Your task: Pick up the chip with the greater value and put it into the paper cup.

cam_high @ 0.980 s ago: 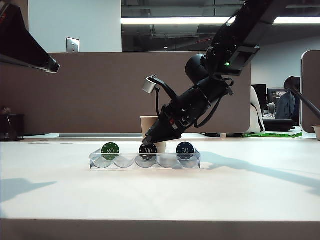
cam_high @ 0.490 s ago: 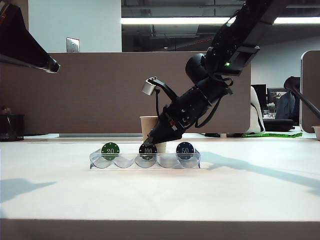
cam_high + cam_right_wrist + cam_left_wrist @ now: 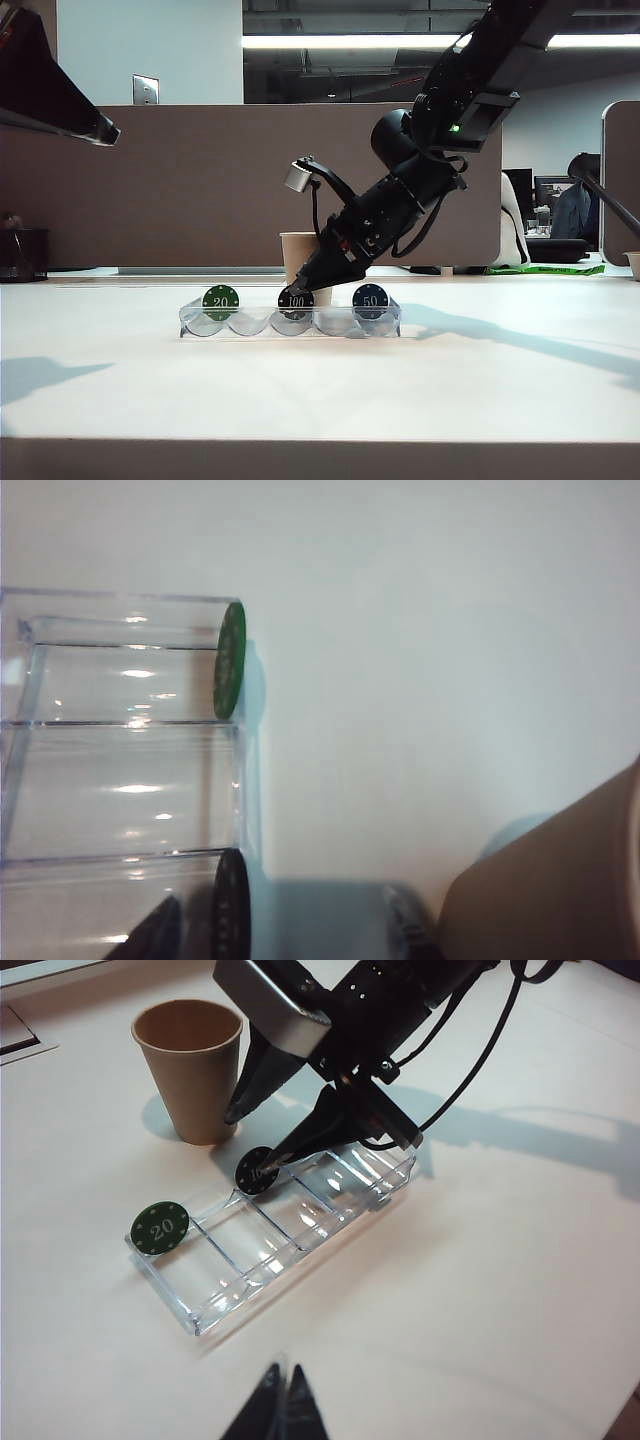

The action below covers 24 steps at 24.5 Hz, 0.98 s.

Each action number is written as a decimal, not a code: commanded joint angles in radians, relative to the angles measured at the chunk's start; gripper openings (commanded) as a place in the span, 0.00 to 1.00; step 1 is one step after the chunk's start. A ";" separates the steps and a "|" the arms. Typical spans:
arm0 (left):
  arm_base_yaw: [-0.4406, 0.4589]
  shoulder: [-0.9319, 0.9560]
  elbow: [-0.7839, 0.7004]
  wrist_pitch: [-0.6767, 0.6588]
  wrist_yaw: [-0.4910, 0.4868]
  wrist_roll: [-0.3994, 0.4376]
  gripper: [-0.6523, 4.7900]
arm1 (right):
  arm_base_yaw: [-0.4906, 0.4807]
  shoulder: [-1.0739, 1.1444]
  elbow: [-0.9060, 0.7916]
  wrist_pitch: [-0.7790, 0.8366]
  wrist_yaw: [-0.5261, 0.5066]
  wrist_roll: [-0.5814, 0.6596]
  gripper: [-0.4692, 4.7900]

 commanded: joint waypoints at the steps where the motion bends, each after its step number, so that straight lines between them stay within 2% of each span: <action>1: 0.002 -0.001 0.002 0.012 0.007 0.001 0.11 | -0.001 0.000 0.003 -0.004 -0.007 0.016 0.59; 18: 0.002 -0.001 0.002 0.012 0.007 0.001 0.11 | -0.001 0.024 0.003 -0.002 -0.011 0.046 0.58; 22: 0.002 -0.001 0.002 0.012 0.007 0.001 0.11 | -0.001 0.024 0.003 -0.003 -0.010 0.046 0.46; 24: 0.002 -0.001 0.002 0.012 0.007 0.001 0.11 | 0.000 0.024 0.003 -0.003 -0.011 0.047 0.46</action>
